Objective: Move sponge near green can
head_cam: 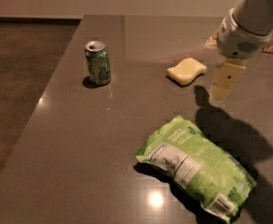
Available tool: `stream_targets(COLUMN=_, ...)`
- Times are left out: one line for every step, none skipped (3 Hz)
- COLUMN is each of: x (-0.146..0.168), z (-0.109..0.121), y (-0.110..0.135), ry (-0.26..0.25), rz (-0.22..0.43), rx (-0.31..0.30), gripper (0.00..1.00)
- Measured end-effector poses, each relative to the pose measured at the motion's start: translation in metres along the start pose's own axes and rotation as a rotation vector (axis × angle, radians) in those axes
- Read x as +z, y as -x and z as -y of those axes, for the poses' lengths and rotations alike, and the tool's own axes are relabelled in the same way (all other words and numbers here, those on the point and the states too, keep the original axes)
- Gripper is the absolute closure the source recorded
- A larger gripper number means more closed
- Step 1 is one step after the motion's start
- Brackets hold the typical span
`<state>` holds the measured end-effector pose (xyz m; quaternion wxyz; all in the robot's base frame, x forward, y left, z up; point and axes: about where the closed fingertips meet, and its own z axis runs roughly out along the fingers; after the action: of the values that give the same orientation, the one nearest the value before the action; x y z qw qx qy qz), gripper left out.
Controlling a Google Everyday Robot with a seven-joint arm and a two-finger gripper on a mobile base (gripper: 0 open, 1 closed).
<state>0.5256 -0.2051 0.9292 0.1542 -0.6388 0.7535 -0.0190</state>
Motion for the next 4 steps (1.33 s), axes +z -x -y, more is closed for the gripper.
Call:
stream_targets(x=0.033, z=0.034, y=-0.002, ry=0.015, rz=-0.022, rx=-0.038, gripper=0.00)
stream_targets(x=0.061, z=0.057, y=-0.003, ry=0.042, rz=-0.038, rx=-0.070, gripper=0.00)
stream_targets(x=0.095, z=0.075, y=0.007, ry=0.099, rz=-0.044, rx=-0.112, gripper=0.00)
stream_targets(x=0.109, z=0.083, y=0.013, ry=0.130, rz=-0.052, rx=-0.136, gripper=0.00)
